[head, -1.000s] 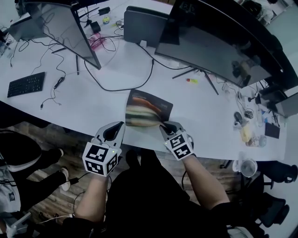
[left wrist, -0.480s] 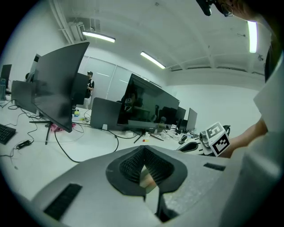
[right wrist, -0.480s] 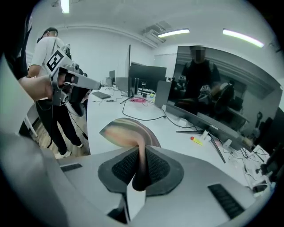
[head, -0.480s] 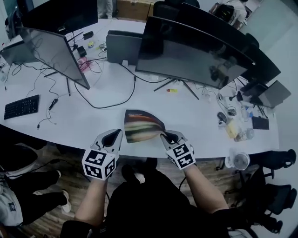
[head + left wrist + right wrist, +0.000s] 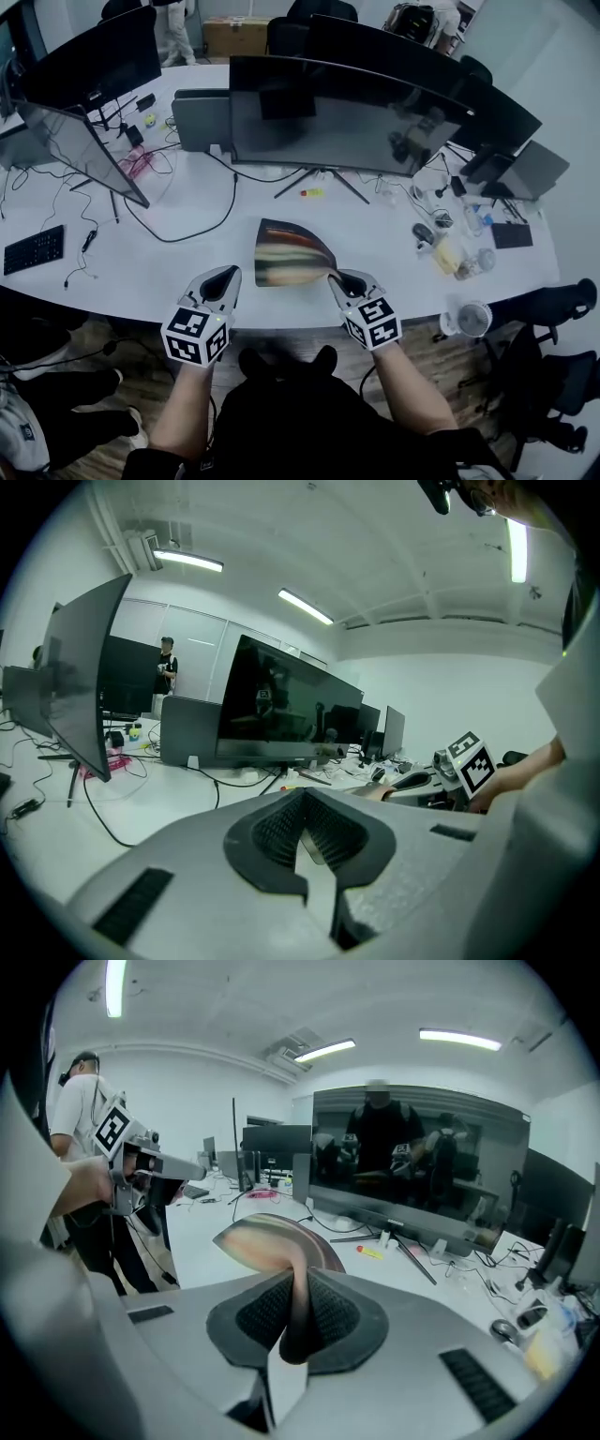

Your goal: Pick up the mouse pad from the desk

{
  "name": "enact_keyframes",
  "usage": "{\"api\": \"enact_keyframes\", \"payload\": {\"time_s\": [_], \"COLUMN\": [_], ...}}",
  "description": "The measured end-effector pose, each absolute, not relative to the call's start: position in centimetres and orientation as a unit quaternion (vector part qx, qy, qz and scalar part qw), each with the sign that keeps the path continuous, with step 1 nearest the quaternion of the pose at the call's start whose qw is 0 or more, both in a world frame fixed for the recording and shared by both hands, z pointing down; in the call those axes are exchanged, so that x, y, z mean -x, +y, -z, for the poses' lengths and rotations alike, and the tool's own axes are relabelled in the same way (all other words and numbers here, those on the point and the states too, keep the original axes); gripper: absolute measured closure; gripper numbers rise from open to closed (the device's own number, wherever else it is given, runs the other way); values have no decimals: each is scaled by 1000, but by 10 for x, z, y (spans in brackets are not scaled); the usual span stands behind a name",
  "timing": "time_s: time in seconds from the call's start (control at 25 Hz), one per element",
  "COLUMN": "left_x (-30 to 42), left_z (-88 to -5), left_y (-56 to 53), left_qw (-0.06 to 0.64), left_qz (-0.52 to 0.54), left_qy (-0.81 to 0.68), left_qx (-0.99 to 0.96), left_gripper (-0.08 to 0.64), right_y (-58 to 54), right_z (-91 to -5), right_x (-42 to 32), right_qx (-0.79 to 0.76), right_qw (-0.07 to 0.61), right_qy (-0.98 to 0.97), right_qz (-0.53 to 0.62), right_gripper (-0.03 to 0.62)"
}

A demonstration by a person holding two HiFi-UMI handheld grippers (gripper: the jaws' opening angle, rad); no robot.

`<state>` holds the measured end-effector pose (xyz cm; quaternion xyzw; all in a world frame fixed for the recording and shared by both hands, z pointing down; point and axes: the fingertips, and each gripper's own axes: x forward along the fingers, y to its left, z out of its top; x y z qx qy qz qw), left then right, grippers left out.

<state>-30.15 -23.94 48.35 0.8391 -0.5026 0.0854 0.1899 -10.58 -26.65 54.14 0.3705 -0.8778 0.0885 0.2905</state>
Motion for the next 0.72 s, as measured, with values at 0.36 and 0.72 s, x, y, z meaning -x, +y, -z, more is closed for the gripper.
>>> {"api": "enact_keyframes", "payload": {"time_s": [0.36, 0.72], "left_x": [210, 119], "left_z": [-462, -441], "left_y": [-254, -257], "left_qw": [171, 154], "left_qz": [-89, -86], "left_qy": [-509, -526], "left_qx": [-839, -832], "left_gripper": [552, 552], "right_y": [-277, -283], "right_z": [-504, -483], "right_x": [9, -94], "right_qx": [-386, -386], "right_qw": [238, 200], "right_qy": [-887, -896], "right_qz": [-86, -91], "right_gripper": [558, 558]}}
